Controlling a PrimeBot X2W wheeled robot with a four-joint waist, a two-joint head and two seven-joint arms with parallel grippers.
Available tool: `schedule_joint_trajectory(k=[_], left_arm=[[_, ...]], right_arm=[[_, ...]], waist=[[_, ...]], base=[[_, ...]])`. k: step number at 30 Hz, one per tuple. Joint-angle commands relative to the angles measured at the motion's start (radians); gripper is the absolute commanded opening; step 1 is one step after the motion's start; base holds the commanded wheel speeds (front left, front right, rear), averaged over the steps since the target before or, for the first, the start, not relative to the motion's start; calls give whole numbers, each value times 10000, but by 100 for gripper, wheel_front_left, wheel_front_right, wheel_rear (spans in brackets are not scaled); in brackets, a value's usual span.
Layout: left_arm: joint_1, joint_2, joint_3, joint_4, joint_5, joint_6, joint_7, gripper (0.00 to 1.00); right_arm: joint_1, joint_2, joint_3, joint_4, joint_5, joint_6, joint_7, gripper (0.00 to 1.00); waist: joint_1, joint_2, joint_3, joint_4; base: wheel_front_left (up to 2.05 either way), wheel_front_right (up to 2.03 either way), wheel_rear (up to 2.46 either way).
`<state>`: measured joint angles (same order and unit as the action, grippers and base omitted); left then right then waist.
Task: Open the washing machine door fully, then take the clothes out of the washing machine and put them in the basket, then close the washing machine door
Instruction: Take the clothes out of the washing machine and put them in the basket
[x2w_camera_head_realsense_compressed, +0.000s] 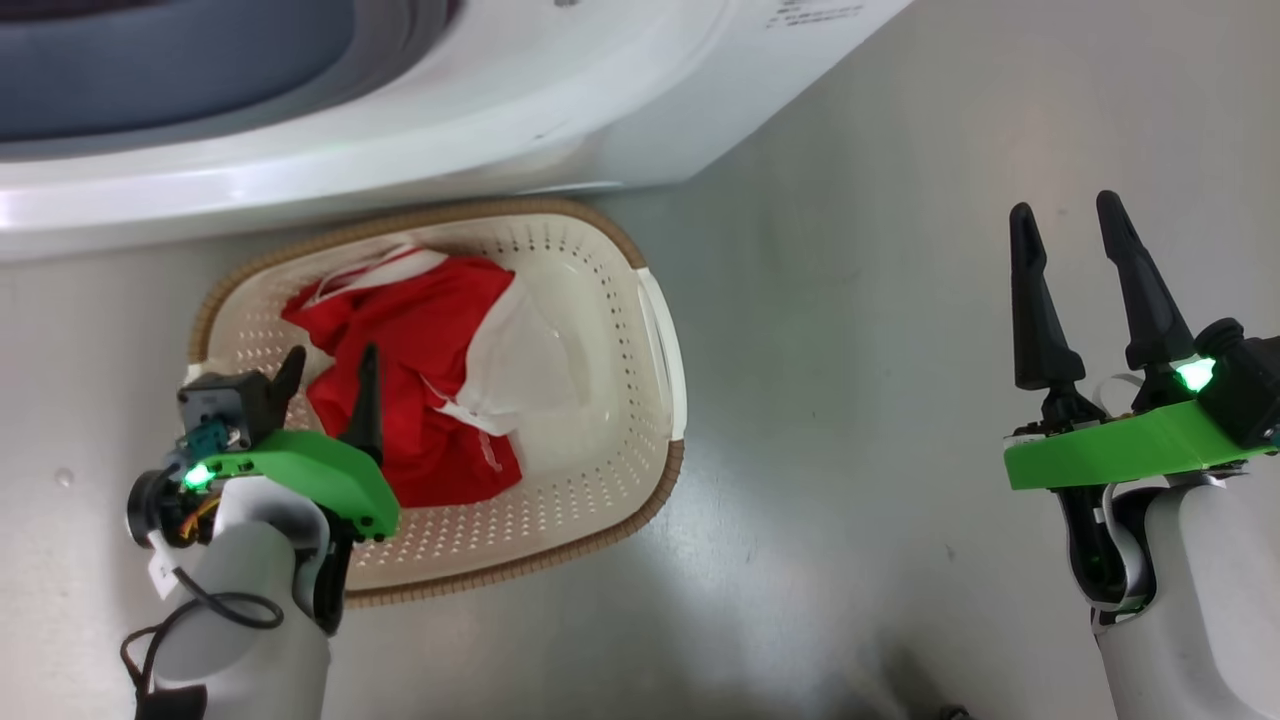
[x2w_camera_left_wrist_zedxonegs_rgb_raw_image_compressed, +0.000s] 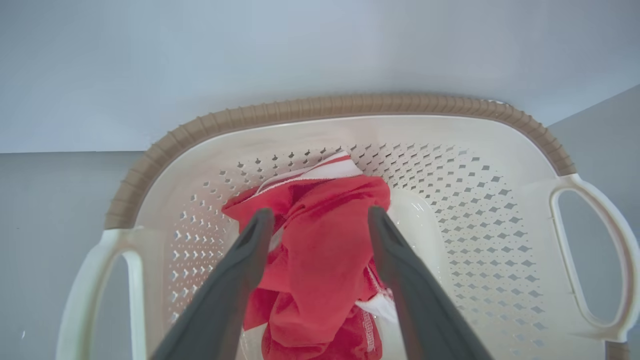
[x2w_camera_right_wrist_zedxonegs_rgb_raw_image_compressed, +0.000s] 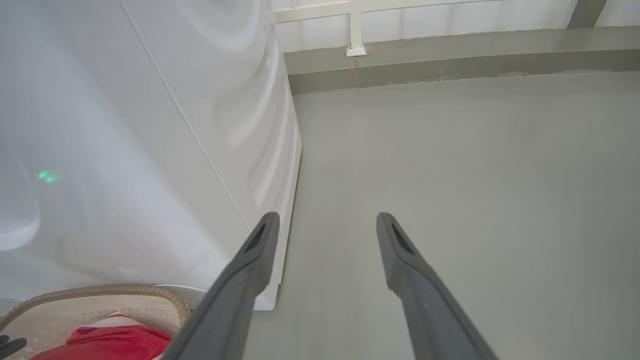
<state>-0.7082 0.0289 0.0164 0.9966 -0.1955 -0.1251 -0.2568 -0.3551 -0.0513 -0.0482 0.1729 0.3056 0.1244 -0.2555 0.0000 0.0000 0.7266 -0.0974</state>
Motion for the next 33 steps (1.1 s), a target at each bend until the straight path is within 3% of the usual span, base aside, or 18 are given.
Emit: schedule_joint_trajectory(k=[1,18,33], left_arm=[[582,256,270,-205,-61,-55,-49,100],[1969,216,519,-2516,-665,-55,-49,100],[3127,215,668,-4736,-343,-55,-49,100]], right_arm=[[243,10,230,-156,-109,63,-63,100],[890,11,273,239,-434,63,-63,100],[1680,-123,205,455,-387,63,-63,100]], waist=[[0,0,-338,118],[0,0,-2436,607],[0,0,-3857,857]], base=[[0,0,0],[0,0,0],[0,0,0]])
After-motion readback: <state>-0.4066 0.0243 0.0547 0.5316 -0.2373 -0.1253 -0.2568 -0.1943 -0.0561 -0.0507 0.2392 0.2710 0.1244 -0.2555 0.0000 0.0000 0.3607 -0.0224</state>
